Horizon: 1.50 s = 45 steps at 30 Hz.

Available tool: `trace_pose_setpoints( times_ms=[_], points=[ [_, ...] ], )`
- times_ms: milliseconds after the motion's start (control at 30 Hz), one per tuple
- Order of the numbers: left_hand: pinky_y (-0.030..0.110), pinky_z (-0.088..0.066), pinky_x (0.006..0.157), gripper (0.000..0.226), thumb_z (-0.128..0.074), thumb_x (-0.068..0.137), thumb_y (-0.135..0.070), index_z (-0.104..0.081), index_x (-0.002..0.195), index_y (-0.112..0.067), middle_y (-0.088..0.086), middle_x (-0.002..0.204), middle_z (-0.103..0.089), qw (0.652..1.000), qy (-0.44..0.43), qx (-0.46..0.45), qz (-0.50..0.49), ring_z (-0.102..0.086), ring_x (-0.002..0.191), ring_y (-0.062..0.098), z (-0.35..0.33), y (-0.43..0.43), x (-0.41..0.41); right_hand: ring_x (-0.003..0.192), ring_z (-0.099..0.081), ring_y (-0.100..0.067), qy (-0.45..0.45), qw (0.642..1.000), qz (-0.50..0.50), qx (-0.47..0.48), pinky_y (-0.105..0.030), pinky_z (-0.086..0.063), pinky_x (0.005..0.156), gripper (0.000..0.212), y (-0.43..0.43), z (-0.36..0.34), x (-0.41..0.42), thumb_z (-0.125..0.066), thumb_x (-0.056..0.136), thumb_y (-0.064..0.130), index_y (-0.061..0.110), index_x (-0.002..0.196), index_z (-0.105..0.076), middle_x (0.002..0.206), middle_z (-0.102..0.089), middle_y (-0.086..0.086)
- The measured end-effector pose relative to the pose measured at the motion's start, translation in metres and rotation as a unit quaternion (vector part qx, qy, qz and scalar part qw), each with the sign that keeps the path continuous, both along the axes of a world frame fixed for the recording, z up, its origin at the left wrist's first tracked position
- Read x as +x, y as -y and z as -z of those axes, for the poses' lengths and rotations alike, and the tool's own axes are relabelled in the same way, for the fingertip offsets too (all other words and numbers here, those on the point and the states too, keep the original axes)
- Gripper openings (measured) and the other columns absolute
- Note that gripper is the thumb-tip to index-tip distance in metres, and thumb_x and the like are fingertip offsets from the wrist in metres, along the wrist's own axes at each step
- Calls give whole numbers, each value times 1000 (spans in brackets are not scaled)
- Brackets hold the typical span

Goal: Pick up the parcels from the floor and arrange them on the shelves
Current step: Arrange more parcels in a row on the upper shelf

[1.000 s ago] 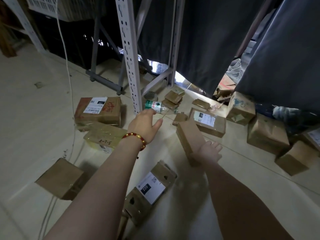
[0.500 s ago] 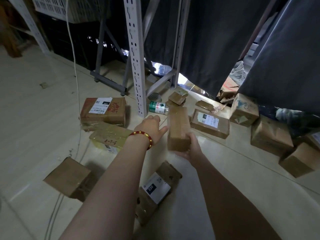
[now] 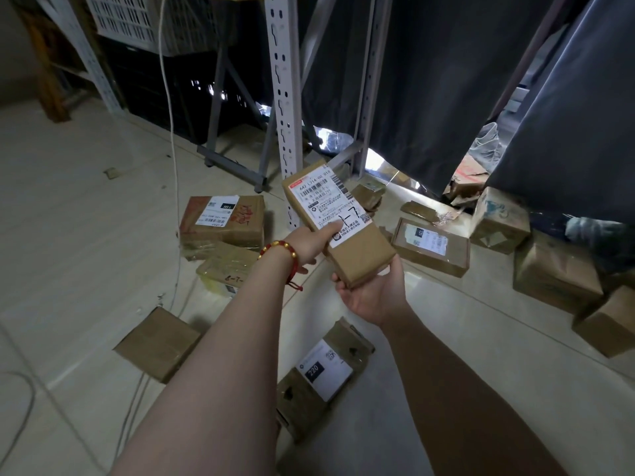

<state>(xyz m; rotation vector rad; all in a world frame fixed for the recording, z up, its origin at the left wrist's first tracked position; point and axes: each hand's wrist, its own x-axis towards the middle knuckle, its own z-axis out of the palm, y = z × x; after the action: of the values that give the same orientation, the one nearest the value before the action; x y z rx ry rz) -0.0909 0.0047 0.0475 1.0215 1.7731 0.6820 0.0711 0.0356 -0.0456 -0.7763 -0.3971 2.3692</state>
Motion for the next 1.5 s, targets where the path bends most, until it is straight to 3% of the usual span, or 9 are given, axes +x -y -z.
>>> trace_pose_setpoints(
  times_ms=[200,367,433,533,700,833,1067,1200,1500],
  points=[
    [39,-51,92,70,-65,67,-62,-61,124,-21,1,113,-69,993,95,52,-50,-64,104,23,-8,3,2,68,-64,-31,-2,1000,-22,-3,-31,-56,55,88,-1,-9,5,-32,85,73,1,129,-57,98,-63,-26],
    [33,-58,76,25,-72,84,-36,-58,98,-21,1,101,-71,985,127,73,-96,-68,94,19,-11,3,0,106,-61,-42,33,999,-8,36,-47,-54,83,68,2,-10,-1,-46,84,52,9,135,-57,130,-59,-27],
    [28,-55,66,41,-77,80,-36,-55,107,-15,1,102,-69,988,103,64,-91,-67,90,15,-15,4,0,108,-61,-40,48,998,19,42,-51,-50,93,51,2,-16,-4,-47,87,40,10,123,-67,121,-67,-22],
    [25,-48,58,69,-81,75,-39,-42,124,-12,2,109,-65,991,76,52,-93,-63,86,11,-17,6,1,87,-66,-29,108,989,43,89,-35,-53,77,45,-2,-26,-10,-38,94,37,13,98,-76,93,-74,-11],
    [31,-54,73,86,-84,71,-40,-39,138,-9,5,121,-65,981,101,87,-141,-65,98,17,-15,4,-10,86,-70,-26,117,980,82,141,-37,-51,82,37,-16,-55,-28,-45,95,37,15,101,-73,97,-75,-9],
    [34,-56,80,90,-85,58,-52,-49,130,-13,1,116,-68,968,105,139,-181,-68,97,17,-32,5,-26,78,-73,-18,100,975,50,194,-32,-54,74,32,-21,-88,-51,-46,99,35,15,101,-71,89,-77,-4],
    [35,-57,87,75,-85,65,-39,-52,127,-11,2,110,-71,917,164,212,-295,-70,97,17,-89,20,-37,85,-74,-16,82,966,-7,246,-25,-59,71,30,-27,-156,-84,-43,99,28,14,107,-68,95,-77,-4],
    [24,-57,76,57,-81,78,-29,-51,125,-13,-2,103,-71,903,173,221,-327,-71,87,10,-134,29,-45,96,-71,-22,70,960,-43,268,-32,-58,78,40,-29,-207,-99,-54,83,30,10,115,-66,108,-74,-11],
    [37,-58,84,75,-82,47,-57,-58,111,-26,-1,111,-71,908,130,193,-347,-72,92,15,-295,42,-60,115,-64,-36,114,961,-92,233,-52,-50,99,77,-17,-347,-118,-75,66,47,14,134,-57,125,-67,-15]
  ],
)
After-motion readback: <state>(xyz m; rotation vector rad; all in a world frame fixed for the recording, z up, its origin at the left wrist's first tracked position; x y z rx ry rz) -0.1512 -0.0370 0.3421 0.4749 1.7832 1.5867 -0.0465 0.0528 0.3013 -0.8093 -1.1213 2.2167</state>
